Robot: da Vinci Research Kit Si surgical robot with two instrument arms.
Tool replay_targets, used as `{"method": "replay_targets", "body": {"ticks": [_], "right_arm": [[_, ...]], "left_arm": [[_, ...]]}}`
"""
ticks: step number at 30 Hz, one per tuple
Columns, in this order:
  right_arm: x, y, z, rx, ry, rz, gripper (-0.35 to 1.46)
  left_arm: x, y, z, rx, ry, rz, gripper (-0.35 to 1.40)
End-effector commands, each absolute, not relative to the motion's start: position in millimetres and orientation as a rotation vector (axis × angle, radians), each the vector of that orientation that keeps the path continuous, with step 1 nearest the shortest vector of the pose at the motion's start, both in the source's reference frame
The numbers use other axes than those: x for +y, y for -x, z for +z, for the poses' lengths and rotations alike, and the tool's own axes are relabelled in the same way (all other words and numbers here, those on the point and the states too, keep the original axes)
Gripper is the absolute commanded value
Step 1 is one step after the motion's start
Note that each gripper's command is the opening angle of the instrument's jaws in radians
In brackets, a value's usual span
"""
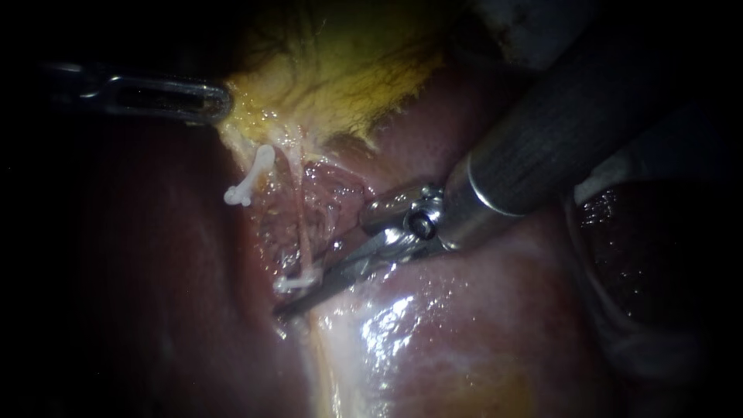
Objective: Clipping second clip right tube
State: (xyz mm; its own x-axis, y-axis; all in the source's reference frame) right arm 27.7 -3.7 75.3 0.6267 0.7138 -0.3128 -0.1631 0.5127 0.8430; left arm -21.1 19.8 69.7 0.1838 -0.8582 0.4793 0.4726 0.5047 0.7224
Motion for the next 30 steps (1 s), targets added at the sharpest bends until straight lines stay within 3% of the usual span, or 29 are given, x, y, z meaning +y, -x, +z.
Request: {"method": "replay_targets", "body": {"ticks": [1,5,8,12,15,22,30], "right_arm": [[-3.7,-27.7,75.2,0.717,-0.881,0.585,0.0],[-3.7,-27.6,75.2,0.72,-0.882,0.585,0.1],[-3.7,-27.6,75.3,0.737,-0.889,0.588,0.4],[-3.6,-27.6,75.5,0.808,-0.868,0.634,0.6],[-3.5,-27.2,75.7,0.826,-0.817,0.657,0.6],[-2.8,-26.1,76.2,0.857,-0.827,0.663,0.6],[-1.6,-25.0,77.4,1.018,-0.936,0.692,0.6]], "left_arm": [[19.8,21.1,69.7,-0.995,-0.467,-0.987,-0.35],[19.8,21.0,69.7,-0.995,-0.467,-0.987,-0.35],[19.8,21.0,69.7,-0.995,-0.467,-0.987,-0.35],[19.8,21.0,69.7,-0.995,-0.467,-0.986,-0.35],[19.8,21.0,69.7,-0.995,-0.467,-0.986,-0.35],[19.8,21.0,69.7,-0.995,-0.467,-0.986,-0.35],[19.7,20.9,69.7,-0.995,-0.467,-0.986,-0.35]]}}
